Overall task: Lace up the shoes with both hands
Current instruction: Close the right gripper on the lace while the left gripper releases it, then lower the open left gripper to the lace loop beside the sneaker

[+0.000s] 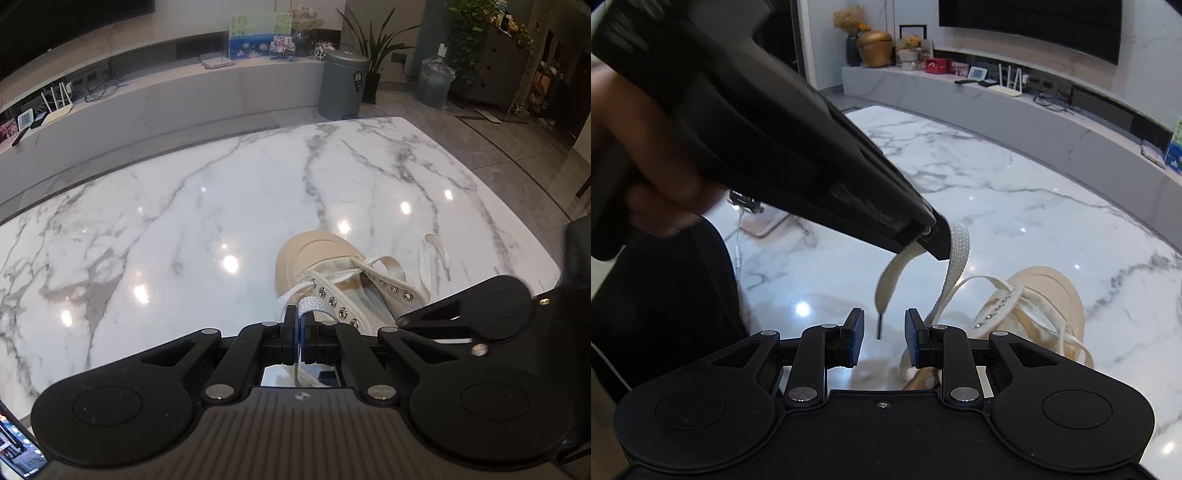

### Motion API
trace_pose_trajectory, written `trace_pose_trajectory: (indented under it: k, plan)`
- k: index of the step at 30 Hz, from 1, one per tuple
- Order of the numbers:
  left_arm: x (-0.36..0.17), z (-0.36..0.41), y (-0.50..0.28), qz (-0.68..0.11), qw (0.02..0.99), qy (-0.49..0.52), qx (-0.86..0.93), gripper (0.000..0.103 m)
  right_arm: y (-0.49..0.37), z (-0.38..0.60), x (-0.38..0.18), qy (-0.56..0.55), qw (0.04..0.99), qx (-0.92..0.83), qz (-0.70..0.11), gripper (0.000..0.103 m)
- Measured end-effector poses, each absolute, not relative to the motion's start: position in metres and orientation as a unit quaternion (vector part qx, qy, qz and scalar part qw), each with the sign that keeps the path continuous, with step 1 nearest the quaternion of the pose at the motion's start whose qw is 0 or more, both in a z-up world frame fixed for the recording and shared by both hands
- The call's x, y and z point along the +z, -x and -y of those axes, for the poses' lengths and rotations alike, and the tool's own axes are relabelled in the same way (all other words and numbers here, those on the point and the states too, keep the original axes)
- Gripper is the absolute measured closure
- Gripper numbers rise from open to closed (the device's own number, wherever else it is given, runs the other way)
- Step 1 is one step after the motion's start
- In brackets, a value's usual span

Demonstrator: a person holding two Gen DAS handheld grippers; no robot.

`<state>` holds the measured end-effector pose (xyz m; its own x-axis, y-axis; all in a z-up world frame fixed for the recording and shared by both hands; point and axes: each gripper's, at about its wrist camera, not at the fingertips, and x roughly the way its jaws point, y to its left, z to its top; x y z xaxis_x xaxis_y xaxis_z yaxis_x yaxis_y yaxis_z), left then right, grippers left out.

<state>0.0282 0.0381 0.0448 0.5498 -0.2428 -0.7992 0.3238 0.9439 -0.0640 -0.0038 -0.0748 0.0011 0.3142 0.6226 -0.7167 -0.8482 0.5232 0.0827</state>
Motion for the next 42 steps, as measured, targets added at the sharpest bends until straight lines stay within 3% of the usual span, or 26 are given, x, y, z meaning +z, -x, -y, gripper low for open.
trace_pose_trajectory:
  k: [3, 5, 14, 22, 31, 42]
  plan:
    - [0.046, -0.038, -0.027, -0.446, 0.879, -0.046, -0.162, 0.103, 0.005, 0.071, -0.001, 0.154, 0.792, 0.466, -0.362, 0.081]
    - [0.045, -0.038, -0.027, -0.446, 0.879, -0.048, -0.16, 0.103, 0.006, 0.07, -0.001, 0.154, 0.791, 0.467, -0.364, 0.101]
    - [0.041, -0.04, -0.027, -0.456, 0.874, -0.054, -0.156, 0.102, 0.008, 0.076, 0.004, 0.155, 0.793, 0.462, -0.367, 0.101]
    - [0.036, -0.053, -0.022, -0.475, 0.867, -0.064, -0.135, 0.076, 0.004, 0.086, 0.011, 0.158, 0.797, 0.455, -0.365, 0.101]
    - [0.041, -0.063, -0.006, -0.469, 0.868, -0.088, -0.135, 0.076, -0.001, 0.099, 0.02, 0.165, 0.81, 0.435, -0.356, 0.101]
    - [0.057, -0.018, 0.005, -0.383, 0.861, -0.224, -0.249, 0.076, -0.02, 0.109, 0.03, 0.202, 0.817, 0.423, -0.336, 0.101]
